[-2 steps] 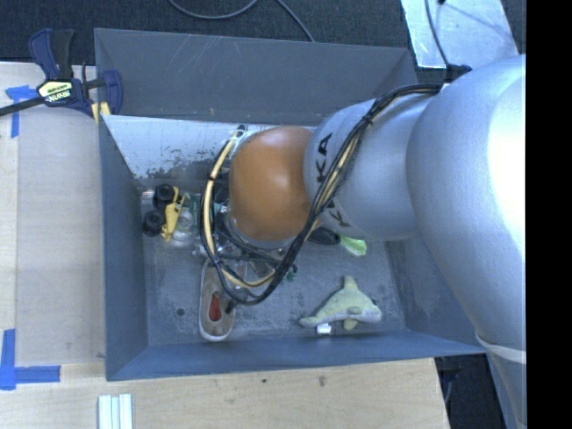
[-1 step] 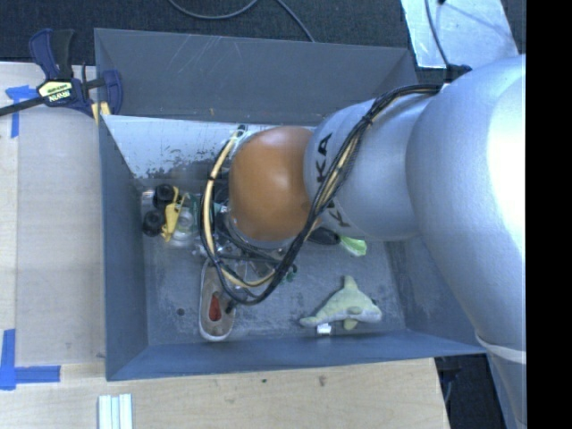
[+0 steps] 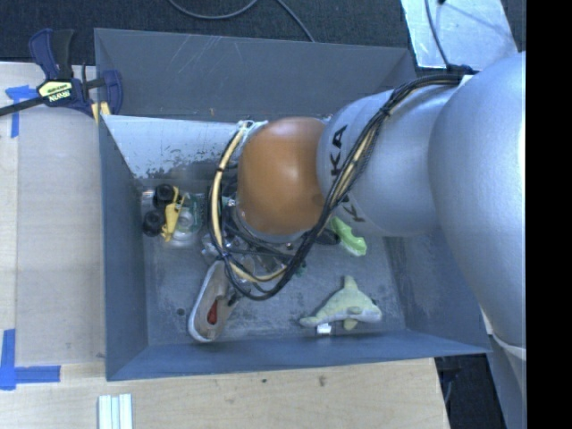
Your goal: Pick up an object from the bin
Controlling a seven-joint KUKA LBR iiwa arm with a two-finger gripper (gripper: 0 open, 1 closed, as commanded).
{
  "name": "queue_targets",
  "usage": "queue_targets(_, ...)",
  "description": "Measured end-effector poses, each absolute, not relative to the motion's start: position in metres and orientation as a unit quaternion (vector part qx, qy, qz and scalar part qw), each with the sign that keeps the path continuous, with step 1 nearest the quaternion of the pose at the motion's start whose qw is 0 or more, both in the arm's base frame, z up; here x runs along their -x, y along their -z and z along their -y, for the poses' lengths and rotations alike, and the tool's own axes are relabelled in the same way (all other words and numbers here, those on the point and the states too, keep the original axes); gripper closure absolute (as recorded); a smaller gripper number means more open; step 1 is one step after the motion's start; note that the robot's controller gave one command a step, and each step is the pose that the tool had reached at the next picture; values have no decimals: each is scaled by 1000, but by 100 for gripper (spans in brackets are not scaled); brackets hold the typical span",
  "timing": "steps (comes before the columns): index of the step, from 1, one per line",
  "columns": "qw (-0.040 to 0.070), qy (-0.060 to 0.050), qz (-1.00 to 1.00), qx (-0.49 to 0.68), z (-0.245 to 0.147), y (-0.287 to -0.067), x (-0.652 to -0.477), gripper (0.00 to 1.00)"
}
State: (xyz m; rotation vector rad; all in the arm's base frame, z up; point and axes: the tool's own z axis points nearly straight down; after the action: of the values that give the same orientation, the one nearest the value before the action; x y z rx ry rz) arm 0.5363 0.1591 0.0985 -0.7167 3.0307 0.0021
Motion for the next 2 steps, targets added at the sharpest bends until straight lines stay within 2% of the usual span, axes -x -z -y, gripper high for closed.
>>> queue_targets(1, 13, -1, -972, 234, -159, -165, -535, 100)
queue_targets(2, 13, -1, -972, 234, -159, -165, -535, 100)
